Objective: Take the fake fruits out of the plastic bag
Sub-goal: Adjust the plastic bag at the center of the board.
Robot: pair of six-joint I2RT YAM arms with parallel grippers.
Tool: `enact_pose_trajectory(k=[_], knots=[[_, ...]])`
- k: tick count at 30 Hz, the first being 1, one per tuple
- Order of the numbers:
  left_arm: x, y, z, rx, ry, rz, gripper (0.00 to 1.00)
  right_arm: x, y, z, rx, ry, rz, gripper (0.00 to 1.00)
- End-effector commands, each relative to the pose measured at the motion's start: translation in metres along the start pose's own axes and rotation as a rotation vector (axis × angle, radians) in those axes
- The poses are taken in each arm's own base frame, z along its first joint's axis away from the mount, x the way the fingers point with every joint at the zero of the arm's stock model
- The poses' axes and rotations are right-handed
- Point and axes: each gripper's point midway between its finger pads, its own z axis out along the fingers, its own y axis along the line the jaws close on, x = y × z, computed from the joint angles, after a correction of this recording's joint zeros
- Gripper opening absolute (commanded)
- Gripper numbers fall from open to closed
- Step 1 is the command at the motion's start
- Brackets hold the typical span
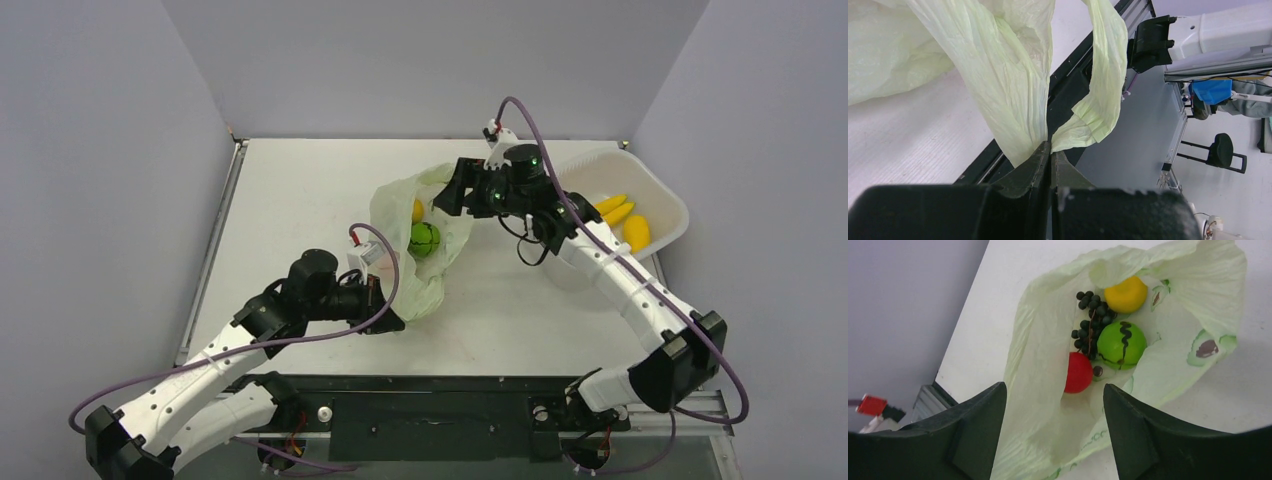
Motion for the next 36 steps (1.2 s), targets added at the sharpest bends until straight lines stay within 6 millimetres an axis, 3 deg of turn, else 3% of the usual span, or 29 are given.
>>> enact_pose_trajectory(k=[1, 3, 4, 10, 14, 17, 20, 24, 26, 27, 28, 29, 33, 36], knots=[[-0.019, -0.020, -0.003, 0.056, -0.044, 0.050, 0.00, 0.045, -0.003, -0.020, 0.024, 0.086, -0.042, 0.67], [-0.020, -0.020, -0.003, 0.058, -0.043, 0.047, 0.00, 0.067, 0.001, -0.021, 0.039, 0.099, 0.017, 0.74], [-0.020, -0.021, -0.003, 0.059, -0.044, 0.048, 0.00, 0.068, 0.009, -0.023, 0.041, 0.065, 0.095, 0.76], [-0.021, -0.021, -0.003, 0.056, -0.047, 0.041, 0.00, 0.098, 0.001, -0.014, 0.053, -0.020, 0.500, 0.80], [-0.024, -0.022, -0.001, 0.059, -0.055, 0.031, 0.00, 0.113, -0.001, -0.012, 0.070, -0.042, 0.566, 0.80], [-0.028, -0.024, 0.000, 0.064, -0.066, 0.027, 0.00, 0.127, 0.015, -0.006, 0.005, 0.020, 0.580, 0.76], [-0.031, -0.022, 0.001, 0.046, -0.078, 0.026, 0.00, 0.142, 0.038, -0.007, -0.058, 0.060, 0.625, 0.68], [-0.037, -0.020, -0.001, 0.019, -0.106, 0.022, 0.00, 0.134, 0.065, -0.020, -0.190, -0.043, 0.711, 0.53], [-0.042, -0.018, -0.005, -0.001, -0.143, 0.000, 0.00, 0.119, 0.073, -0.027, -0.266, -0.121, 0.735, 0.38], [-0.042, -0.016, -0.007, -0.006, -0.158, -0.010, 0.01, 0.113, 0.077, -0.030, -0.303, -0.148, 0.729, 0.14], [-0.046, -0.013, -0.010, -0.024, -0.184, -0.042, 0.05, 0.101, 0.086, -0.035, -0.387, -0.200, 0.727, 0.05], [-0.048, -0.010, -0.014, -0.034, -0.204, -0.063, 0.16, 0.094, 0.087, -0.036, -0.418, -0.246, 0.714, 0.00], [-0.057, -0.010, -0.037, -0.039, -0.335, -0.184, 0.46, 0.074, 0.099, -0.042, -0.589, -0.430, 0.671, 0.00], [-0.062, -0.011, -0.059, -0.032, -0.447, -0.311, 0.57, 0.073, 0.109, -0.038, -0.677, -0.502, 0.639, 0.00]])
